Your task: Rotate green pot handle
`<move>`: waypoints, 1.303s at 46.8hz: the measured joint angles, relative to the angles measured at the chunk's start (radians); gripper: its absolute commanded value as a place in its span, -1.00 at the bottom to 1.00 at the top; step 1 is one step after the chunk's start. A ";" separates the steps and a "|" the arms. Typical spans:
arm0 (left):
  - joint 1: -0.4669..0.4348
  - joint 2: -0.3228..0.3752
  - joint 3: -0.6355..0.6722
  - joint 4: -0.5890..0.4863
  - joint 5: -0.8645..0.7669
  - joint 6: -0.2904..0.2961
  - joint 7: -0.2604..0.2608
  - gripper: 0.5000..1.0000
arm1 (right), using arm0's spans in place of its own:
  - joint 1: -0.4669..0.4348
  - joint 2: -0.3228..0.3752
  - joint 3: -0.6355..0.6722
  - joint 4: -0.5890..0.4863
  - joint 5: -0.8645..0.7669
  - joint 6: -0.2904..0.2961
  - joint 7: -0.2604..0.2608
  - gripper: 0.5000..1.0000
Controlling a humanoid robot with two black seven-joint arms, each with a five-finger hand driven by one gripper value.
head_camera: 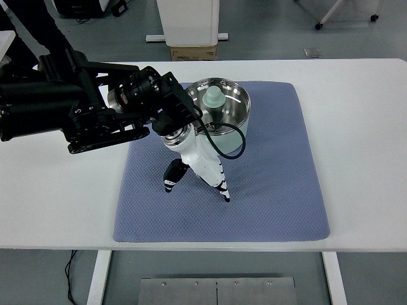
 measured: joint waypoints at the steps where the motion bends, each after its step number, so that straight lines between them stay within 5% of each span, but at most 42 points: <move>1: 0.000 0.000 0.001 0.000 0.000 0.000 0.000 1.00 | 0.000 0.000 0.000 0.000 0.000 0.000 0.000 1.00; 37: -0.020 0.040 0.057 0.000 0.000 0.000 0.000 1.00 | 0.000 0.000 0.000 0.000 0.000 0.000 0.000 1.00; 61: -0.018 0.151 0.061 0.000 0.000 0.003 0.000 1.00 | 0.000 0.000 0.000 0.000 0.000 0.000 0.000 1.00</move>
